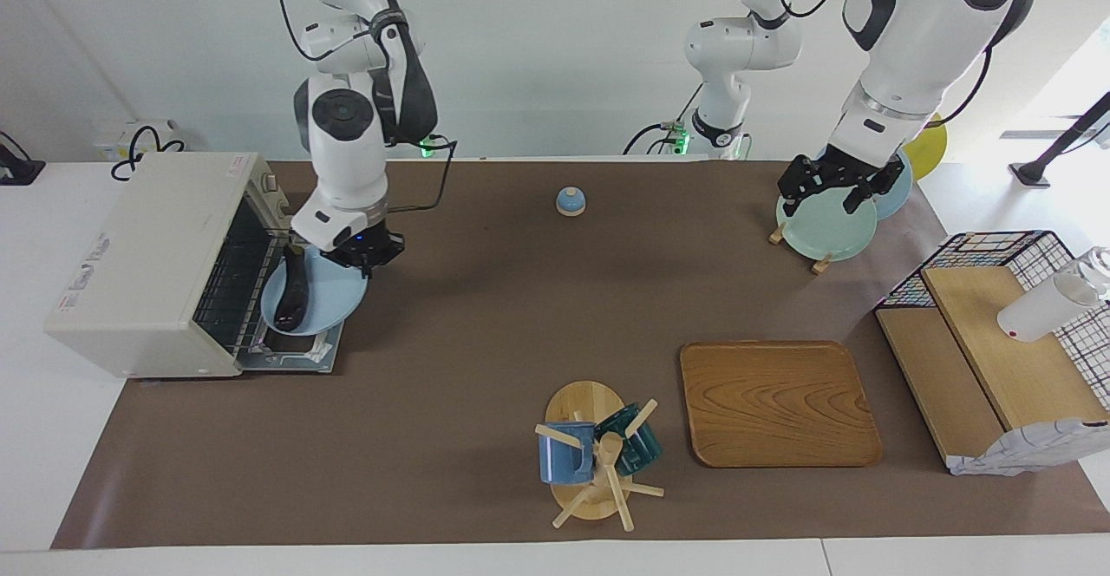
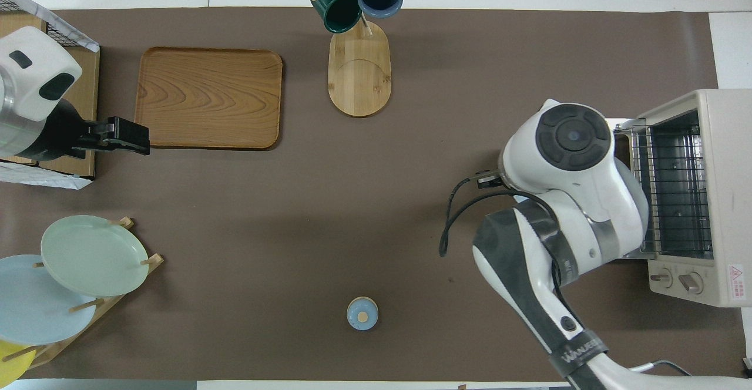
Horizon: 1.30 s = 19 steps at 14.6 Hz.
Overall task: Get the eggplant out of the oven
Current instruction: 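Pull the eggplant out of the oven with the right gripper, then carry the eggplant over the pale blue plate with the right gripper, then lower the eggplant onto the plate while the left gripper reaches forward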
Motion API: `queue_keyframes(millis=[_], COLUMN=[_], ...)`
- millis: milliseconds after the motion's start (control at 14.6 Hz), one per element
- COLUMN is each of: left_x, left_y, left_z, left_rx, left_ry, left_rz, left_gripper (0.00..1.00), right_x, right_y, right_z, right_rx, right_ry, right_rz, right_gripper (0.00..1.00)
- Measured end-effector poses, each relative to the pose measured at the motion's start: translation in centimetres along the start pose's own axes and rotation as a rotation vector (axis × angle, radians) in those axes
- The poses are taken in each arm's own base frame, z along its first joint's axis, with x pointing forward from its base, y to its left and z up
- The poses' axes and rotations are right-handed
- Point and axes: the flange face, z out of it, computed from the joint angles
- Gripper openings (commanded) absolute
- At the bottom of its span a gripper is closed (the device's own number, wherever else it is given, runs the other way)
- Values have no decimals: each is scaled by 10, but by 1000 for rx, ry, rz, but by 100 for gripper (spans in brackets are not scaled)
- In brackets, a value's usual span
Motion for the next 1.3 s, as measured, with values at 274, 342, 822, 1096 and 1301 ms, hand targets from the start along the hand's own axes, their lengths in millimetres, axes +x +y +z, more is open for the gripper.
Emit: queue_keyframes(millis=[274, 342, 822, 1096, 1301], left_x=[1, 1, 3, 4, 5], left_y=[-9, -9, -9, -9, -9], left_z=[0, 0, -2, -3, -3], left_rx=[0, 0, -2, -4, -5], left_ry=[0, 1, 15, 30, 35], left_rz=[-17, -17, -17, -17, -17], left_gripper=[100, 100, 100, 100, 100], right_x=[21, 27, 13, 28, 38], right_y=[-130, -168, -310, -301, -288], right_z=[-18, -16, 45, 40, 34], right_rx=[-25, -38, -27, 17, 14], right_ry=[-15, -19, -3, 26, 25], right_rz=[95, 113, 205, 235, 244], right_gripper=[0, 0, 0, 49, 49])
